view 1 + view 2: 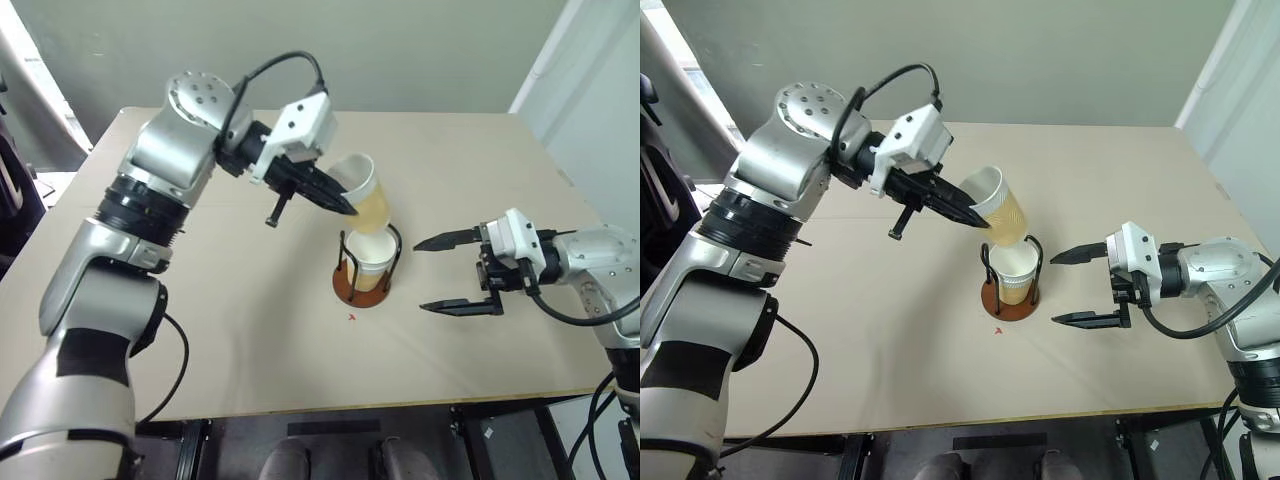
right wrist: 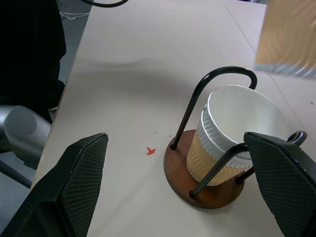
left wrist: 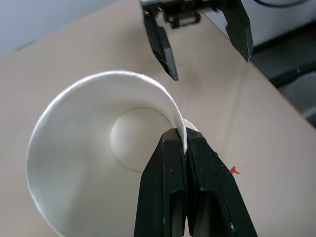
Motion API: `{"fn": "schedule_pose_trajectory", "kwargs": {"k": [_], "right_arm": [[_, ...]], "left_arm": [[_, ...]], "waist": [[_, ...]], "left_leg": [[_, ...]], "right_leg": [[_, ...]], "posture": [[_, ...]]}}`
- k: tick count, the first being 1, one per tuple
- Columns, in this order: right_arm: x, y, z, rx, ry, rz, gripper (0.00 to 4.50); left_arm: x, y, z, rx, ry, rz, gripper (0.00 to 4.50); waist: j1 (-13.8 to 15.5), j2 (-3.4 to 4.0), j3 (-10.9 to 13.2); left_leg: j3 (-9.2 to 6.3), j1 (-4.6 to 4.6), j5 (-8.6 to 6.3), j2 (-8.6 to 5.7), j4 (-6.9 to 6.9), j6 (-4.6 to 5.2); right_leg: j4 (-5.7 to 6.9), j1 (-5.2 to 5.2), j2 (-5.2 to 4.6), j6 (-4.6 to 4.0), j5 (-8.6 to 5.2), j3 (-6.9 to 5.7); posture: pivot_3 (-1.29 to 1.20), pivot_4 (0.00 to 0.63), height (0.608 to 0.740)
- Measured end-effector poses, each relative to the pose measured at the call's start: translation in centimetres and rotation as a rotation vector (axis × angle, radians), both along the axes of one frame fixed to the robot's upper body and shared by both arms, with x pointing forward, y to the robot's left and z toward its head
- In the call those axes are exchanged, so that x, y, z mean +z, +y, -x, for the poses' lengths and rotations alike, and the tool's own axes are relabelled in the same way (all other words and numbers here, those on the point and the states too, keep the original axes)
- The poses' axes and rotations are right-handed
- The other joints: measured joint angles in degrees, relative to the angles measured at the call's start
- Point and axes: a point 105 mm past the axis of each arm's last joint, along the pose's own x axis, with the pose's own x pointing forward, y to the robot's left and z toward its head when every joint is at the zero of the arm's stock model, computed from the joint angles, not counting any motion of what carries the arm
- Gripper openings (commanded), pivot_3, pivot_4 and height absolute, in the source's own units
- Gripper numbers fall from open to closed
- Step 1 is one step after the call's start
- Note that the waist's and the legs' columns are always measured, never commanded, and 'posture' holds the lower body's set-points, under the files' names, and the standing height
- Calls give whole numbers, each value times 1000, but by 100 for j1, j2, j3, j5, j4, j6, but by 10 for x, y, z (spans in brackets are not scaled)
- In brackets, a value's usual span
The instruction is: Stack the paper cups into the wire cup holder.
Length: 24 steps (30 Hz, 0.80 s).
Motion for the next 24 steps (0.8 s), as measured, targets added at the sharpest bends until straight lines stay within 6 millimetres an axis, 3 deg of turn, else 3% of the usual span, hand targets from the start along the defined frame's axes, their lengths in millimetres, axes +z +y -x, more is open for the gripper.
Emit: {"fn": "schedule_pose_trajectory", "kwargs": {"k": [15,24], "right_arm": [[-1,0,2,-23,7,12,4500],[0,-2,2,-32,3,22,4500]], "left_arm": [[-17,-26,-12,-84,-53,-57,17],[-9,-28,-11,-127,-140,-173,17]], "waist": [[50,-1,0],[57,-2,1]], "left_leg": [[3,-4,0,-3,6,1],[5,-5,-2,-2,6,3]], "right_leg": [[-6,6,2,10,5,1],[-9,6,4,11,5,2]], "posture": [[0,150,740],[0,150,740]]}}
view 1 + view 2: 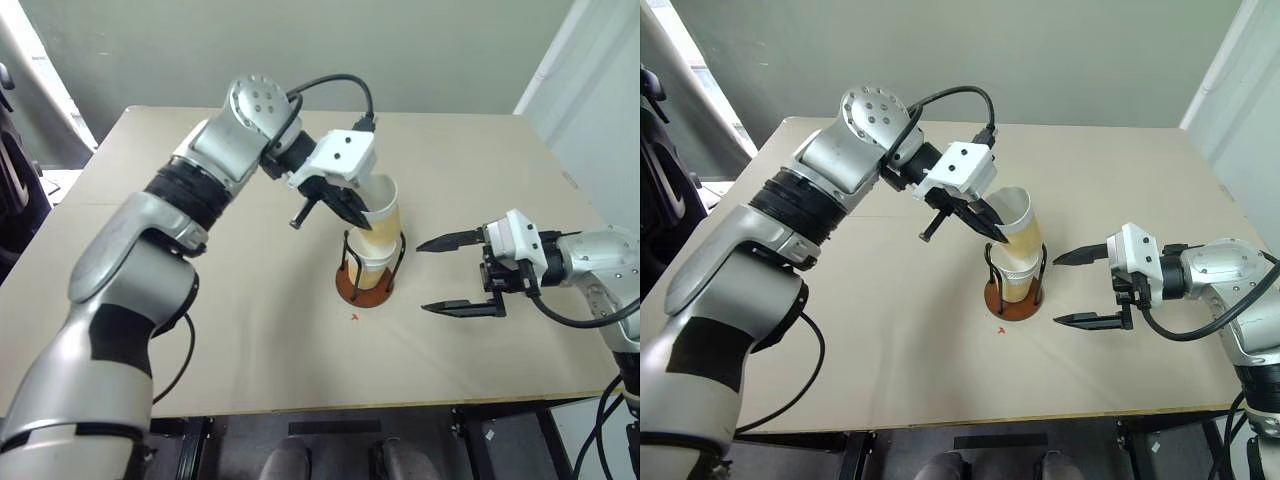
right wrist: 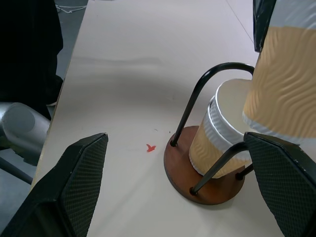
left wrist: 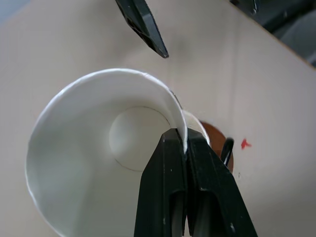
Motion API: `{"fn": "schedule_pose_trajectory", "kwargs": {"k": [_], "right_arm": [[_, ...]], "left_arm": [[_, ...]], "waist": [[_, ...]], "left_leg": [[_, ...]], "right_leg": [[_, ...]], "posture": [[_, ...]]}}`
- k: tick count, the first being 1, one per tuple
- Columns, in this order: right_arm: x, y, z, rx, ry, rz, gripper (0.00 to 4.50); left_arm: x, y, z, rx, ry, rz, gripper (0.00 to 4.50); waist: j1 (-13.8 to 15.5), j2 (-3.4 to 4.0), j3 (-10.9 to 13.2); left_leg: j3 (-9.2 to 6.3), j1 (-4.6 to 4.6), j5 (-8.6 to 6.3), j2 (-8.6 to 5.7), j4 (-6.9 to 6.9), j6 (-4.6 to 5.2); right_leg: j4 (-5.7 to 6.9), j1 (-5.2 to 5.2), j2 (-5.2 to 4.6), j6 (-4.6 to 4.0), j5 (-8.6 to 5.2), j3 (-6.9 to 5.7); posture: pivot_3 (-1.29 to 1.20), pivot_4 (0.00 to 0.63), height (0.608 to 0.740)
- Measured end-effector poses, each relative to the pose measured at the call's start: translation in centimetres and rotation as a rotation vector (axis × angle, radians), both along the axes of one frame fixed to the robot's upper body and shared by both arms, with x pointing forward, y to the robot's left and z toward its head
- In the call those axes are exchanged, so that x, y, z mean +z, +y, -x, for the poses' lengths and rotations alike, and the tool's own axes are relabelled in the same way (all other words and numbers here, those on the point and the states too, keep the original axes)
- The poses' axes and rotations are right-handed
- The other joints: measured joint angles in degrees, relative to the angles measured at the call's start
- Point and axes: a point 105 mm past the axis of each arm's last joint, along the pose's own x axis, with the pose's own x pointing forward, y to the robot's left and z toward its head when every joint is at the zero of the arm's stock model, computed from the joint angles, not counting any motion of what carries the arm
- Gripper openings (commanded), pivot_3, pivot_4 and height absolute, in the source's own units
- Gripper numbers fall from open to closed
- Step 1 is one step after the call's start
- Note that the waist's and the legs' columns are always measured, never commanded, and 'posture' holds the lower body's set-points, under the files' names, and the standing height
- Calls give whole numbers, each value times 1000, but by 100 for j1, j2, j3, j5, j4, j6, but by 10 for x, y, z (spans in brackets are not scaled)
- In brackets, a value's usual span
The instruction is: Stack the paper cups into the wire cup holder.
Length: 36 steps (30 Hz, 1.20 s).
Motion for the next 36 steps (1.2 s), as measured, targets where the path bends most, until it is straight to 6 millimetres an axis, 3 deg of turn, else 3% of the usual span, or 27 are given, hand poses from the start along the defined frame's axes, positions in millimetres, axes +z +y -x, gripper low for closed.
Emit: {"fn": "schedule_pose_trajectory", "kwargs": {"k": [5,20,36], "right_arm": [[0,0,0,-1,-1,0,4500],[0,0,0,-4,2,0,4500],[-2,1,1,-7,8,1,4500]], "left_arm": [[13,3,-2,10,-39,-7,17],[4,11,6,0,23,-64,17],[-6,4,10,-41,36,-104,17]], "waist": [[2,0,0],[27,0,0],[47,0,0]], "left_leg": [[0,0,-1,-1,0,1],[2,-1,-1,-3,3,2],[5,-1,-1,-4,6,2]], "right_leg": [[-1,1,0,1,0,0],[-1,3,2,2,0,0],[1,5,3,3,0,-1]], "posture": [[0,150,740],[0,150,740],[0,150,740]]}}
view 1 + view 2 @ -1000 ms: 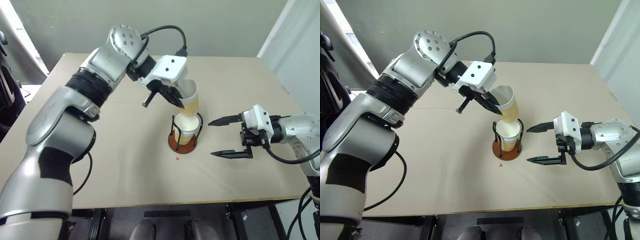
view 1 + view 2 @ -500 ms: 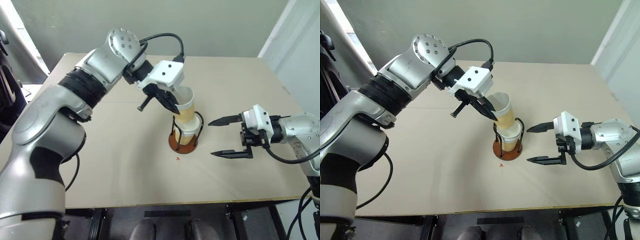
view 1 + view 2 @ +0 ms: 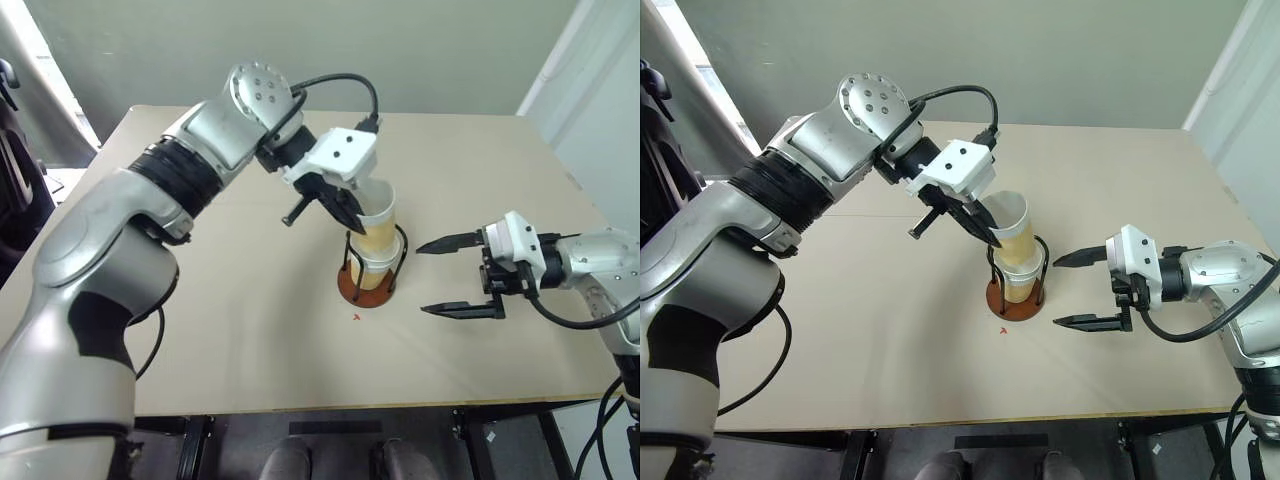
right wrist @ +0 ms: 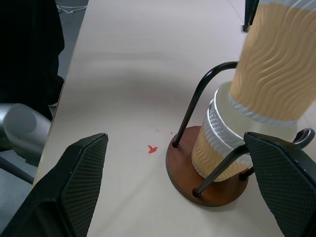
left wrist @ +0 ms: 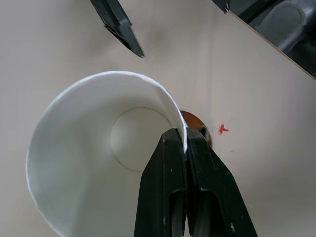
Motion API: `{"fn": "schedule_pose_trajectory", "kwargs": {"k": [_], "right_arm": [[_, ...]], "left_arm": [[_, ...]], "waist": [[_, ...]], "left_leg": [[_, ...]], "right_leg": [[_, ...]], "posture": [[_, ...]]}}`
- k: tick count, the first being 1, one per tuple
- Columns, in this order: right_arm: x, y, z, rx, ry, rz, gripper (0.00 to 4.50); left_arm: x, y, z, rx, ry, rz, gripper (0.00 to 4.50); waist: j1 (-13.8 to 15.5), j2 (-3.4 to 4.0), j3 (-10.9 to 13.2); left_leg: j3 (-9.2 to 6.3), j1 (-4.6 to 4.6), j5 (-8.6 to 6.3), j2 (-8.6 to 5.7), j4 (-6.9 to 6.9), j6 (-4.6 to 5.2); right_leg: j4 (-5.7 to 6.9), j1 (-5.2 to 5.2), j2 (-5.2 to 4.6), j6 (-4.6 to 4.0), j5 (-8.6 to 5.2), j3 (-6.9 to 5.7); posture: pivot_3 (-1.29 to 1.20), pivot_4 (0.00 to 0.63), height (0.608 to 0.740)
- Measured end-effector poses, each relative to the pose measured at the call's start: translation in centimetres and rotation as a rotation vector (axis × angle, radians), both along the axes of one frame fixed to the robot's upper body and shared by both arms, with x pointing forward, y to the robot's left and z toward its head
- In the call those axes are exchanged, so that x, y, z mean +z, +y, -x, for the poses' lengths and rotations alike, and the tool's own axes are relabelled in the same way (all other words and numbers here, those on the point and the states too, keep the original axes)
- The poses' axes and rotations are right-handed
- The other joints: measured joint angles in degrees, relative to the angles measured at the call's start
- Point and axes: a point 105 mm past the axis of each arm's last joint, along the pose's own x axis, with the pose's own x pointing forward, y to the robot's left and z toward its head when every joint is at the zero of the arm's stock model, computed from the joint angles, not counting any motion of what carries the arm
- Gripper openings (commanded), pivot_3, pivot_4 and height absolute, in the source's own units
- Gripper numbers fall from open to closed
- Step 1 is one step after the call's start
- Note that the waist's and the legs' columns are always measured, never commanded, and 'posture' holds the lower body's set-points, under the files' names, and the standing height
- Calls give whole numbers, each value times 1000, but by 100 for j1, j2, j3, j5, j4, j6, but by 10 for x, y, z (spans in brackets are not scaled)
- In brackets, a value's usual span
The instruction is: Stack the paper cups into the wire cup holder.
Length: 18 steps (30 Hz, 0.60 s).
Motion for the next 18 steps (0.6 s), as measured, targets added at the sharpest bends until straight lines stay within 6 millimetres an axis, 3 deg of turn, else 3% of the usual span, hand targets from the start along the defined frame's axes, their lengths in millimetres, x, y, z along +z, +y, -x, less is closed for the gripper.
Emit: {"fn": "schedule_pose_trajectory", "kwargs": {"k": [3,6,16,17,18], "right_arm": [[1,1,1,0,-7,0,4500],[1,1,1,1,-8,1,4500],[0,1,1,-8,-6,-2,4500],[0,1,1,-9,-4,-2,4500],[0,1,0,-11,-1,-2,4500]], "left_arm": [[-4,2,0,-5,-4,-25,17],[-5,3,-2,-14,-25,-34,616],[-1,-11,-4,-38,-36,17,4161],[0,-11,-5,-33,-39,21,4439],[1,-10,-6,-28,-43,24,4439]], "waist": [[4,0,0],[9,0,0],[32,0,0],[32,0,0],[32,0,0]], "left_leg": [[-1,0,0,0,2,0],[-2,0,0,0,4,0],[2,2,-1,-1,8,2],[3,2,-1,0,8,2],[3,2,-1,0,8,2]], "right_leg": [[0,1,0,0,0,0],[0,2,-1,0,0,0],[0,7,0,4,1,0],[0,7,1,4,1,0],[0,7,1,4,1,0]], "posture": [[0,150,740],[0,150,740],[0,150,740],[0,150,740],[0,150,740]]}}
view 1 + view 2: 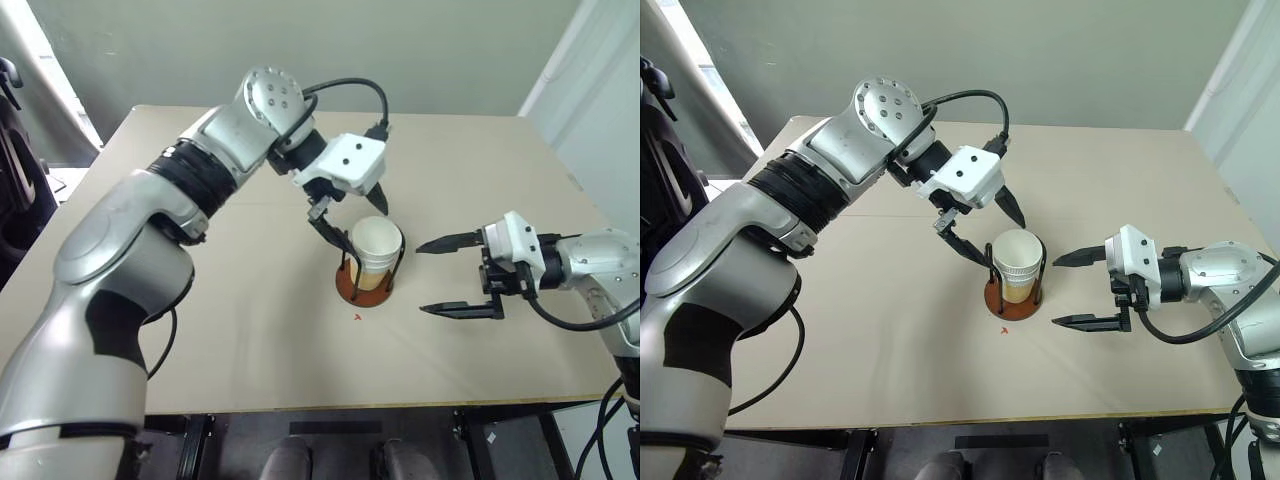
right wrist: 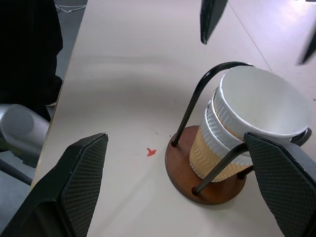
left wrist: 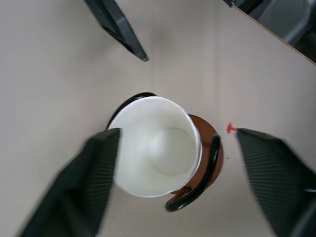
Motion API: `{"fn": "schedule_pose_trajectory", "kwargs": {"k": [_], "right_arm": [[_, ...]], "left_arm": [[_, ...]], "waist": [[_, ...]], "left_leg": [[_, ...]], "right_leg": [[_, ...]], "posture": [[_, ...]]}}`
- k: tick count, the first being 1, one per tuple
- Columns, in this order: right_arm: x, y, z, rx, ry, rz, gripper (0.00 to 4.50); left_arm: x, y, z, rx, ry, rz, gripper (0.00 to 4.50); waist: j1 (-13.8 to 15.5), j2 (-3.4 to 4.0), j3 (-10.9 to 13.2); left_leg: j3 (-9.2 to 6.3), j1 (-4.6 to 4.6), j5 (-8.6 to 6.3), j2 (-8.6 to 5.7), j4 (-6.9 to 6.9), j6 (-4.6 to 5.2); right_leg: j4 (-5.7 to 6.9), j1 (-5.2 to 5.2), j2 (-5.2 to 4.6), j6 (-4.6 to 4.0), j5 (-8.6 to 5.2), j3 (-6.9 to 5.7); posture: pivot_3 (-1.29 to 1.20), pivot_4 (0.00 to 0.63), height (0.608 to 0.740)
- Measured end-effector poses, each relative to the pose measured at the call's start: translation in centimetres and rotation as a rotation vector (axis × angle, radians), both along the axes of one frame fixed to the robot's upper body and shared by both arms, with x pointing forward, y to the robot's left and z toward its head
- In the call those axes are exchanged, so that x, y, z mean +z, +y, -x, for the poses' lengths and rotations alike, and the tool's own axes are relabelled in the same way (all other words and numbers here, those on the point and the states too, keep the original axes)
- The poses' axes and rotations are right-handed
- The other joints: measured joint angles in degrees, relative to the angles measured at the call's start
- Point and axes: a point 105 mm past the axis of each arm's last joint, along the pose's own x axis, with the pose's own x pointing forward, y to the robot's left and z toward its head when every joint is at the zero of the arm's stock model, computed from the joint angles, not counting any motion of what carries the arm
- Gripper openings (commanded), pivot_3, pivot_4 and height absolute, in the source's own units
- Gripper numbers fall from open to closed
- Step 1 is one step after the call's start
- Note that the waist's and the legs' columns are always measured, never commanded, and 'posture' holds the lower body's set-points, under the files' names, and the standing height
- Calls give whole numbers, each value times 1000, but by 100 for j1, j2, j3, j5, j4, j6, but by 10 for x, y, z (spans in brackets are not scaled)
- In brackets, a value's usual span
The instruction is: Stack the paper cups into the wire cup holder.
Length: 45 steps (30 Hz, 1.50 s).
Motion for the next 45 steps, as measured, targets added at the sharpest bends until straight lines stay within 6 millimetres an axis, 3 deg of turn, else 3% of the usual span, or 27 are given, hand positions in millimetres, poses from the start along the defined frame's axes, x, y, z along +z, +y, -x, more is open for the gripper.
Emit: {"fn": "schedule_pose_trajectory", "kwargs": {"k": [5,9,11,22,30,37,40,45], "right_arm": [[-1,0,-1,-7,10,0,4500],[1,0,-6,-41,15,-9,4500],[-1,-3,-17,-121,40,-42,4500],[-23,-26,-46,-414,104,-98,4500],[-31,-54,-57,-622,80,-121,4500],[-22,-76,-78,-877,12,-301,4500],[-26,-75,-85,-957,24,-352,4500],[-22,-56,-102,-1026,71,-508,4500]], "left_arm": [[13,5,-4,32,-4,82,4439],[31,10,-9,98,51,263,4439],[35,21,-17,185,98,415,4439],[-11,81,-39,687,237,824,4439],[-7,120,-56,1018,133,1060,4439],[-46,135,-59,1229,167,1136,4439],[-53,137,-60,1285,176,1174,4439],[-63,143,-64,1402,144,1240,4439]], "waist": [[1,0,0],[0,0,0],[-10,1,-1],[-6,2,-1],[-1,3,-2],[-50,3,-2],[-55,3,-2],[-98,3,-2]], "left_leg": [[-2,0,0,-1,1,0],[0,3,0,0,3,0],[3,12,0,5,1,0],[7,14,2,7,12,-2],[14,32,2,4,30,-2],[26,55,2,6,13,-3],[27,60,2,6,6,-3],[38,74,2,4,-7,-3]], "right_leg": [[-1,0,1,1,0,0],[3,0,3,2,-1,1],[4,3,2,2,-1,4],[11,-7,4,2,-1,-9],[12,3,0,1,-1,1],[16,8,3,0,-1,2],[16,8,3,0,-1,1],[17,6,2,-1,-1,3]], "posture": [[0,150,740],[0,150,740],[0,150,740],[0,150,740],[0,150,740],[0,150,740],[0,150,740],[0,150,740]]}}
